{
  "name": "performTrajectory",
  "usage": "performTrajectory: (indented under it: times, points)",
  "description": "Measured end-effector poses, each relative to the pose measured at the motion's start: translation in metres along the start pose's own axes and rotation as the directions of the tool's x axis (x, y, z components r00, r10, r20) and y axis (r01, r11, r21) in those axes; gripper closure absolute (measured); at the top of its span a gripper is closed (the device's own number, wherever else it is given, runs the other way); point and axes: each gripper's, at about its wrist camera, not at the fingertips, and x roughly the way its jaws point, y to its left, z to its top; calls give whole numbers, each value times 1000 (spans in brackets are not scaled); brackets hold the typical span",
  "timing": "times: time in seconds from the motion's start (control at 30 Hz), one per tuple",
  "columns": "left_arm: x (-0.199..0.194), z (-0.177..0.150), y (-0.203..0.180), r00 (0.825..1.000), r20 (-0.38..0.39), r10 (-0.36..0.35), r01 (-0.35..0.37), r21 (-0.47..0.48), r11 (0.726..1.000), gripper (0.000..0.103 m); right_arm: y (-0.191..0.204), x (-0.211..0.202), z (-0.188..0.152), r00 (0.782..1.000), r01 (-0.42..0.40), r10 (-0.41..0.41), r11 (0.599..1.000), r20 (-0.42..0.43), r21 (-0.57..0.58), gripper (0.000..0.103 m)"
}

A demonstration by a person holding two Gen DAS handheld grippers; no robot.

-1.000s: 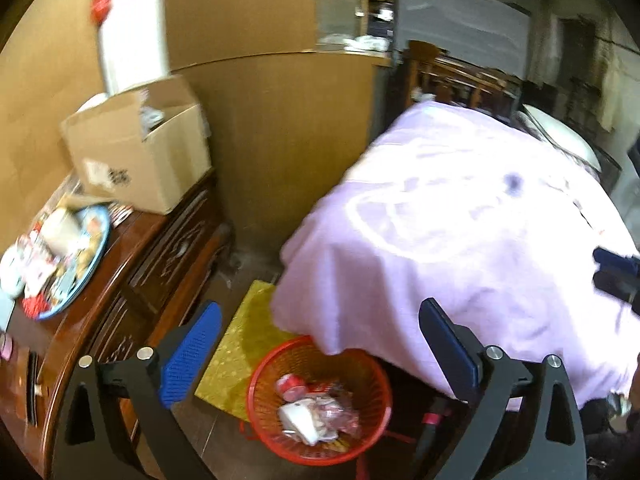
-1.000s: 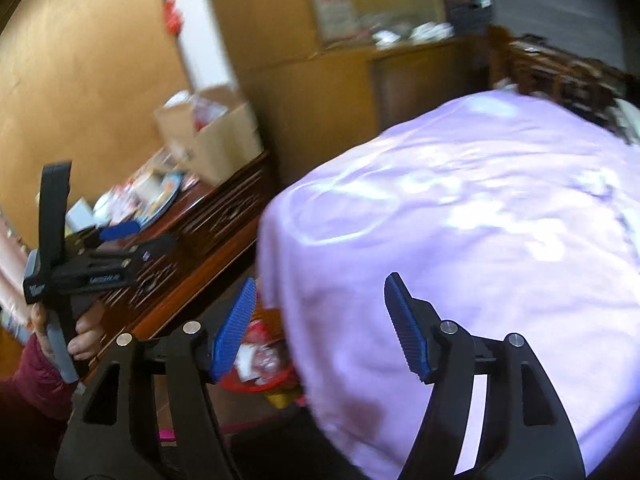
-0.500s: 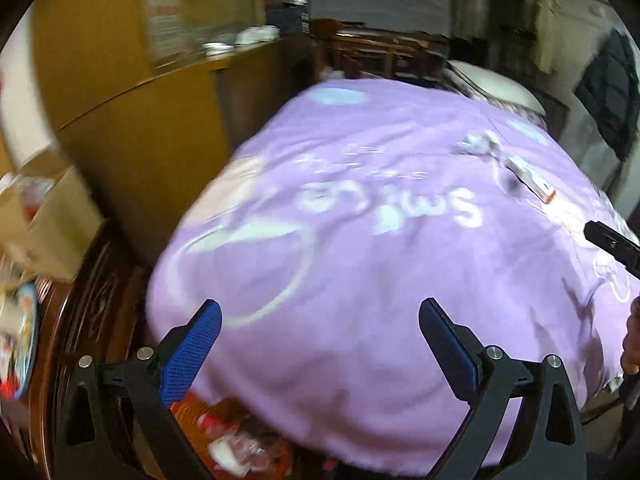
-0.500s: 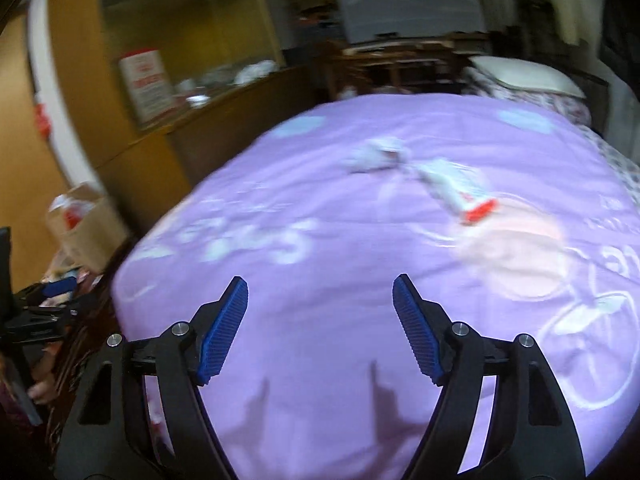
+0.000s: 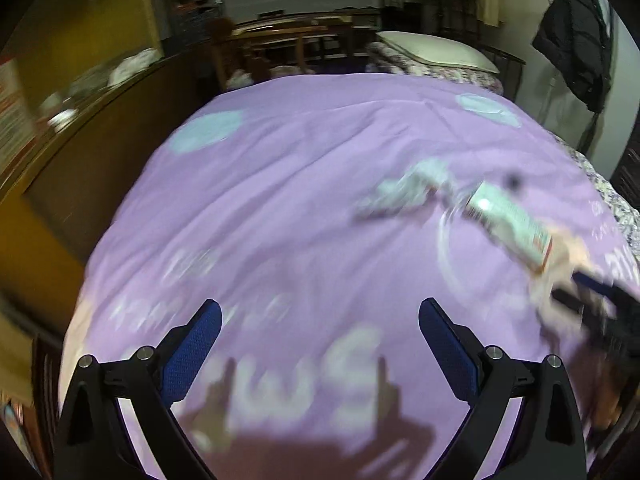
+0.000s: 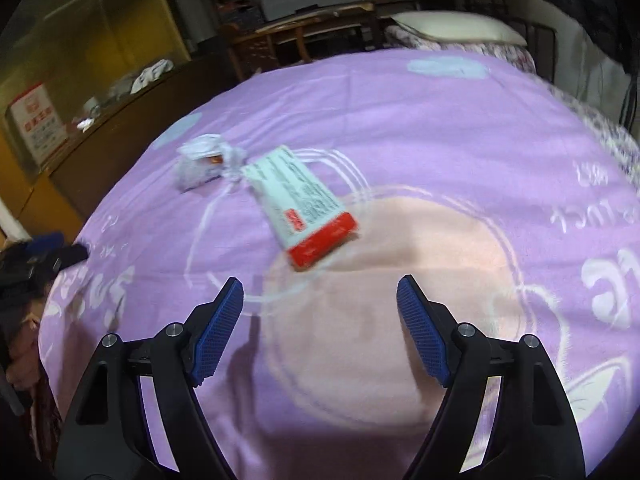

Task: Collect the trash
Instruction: 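Return to the bed and grasp the crumpled white tissue with the left tool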

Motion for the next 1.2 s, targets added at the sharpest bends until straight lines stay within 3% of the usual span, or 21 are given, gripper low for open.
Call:
performTrajectory:
  times: [0.17, 0.3, 0.5, 0.67, 0.77, 0.97, 1.2]
  points:
    - [44, 45, -41, 998, 8, -56, 56, 60, 997, 6, -10, -3, -3, 997, -75, 72, 995, 38, 62, 19]
    - [84, 67, -70, 999, -13, -46, 47, 92, 995, 6, -20, -2, -2, 990, -134, 129, 985, 59, 107, 17]
    - [115, 66, -45, 997, -65, 32, -32, 6, 999, 6, -19, -2, -2, 990, -135, 128, 985, 65, 107, 17]
    - [93, 40, 11, 994, -74, 81, -86, -72, 994, 6, -20, -2, -2, 990, -135, 129, 985, 64, 108, 17]
    - [75, 20, 34, 995, -64, 74, -80, -99, 992, 6, -18, -2, -2, 990, -131, 125, 986, 64, 102, 17]
    - [54, 6, 29, 1000, -6, -28, 28, -86, 996, 6, -16, -4, -2, 991, -125, 119, 987, 63, 98, 17]
    - [69, 8, 25, 999, -13, -38, 36, -141, 989, 6, -16, -3, -1, 990, -134, 128, 985, 62, 105, 16]
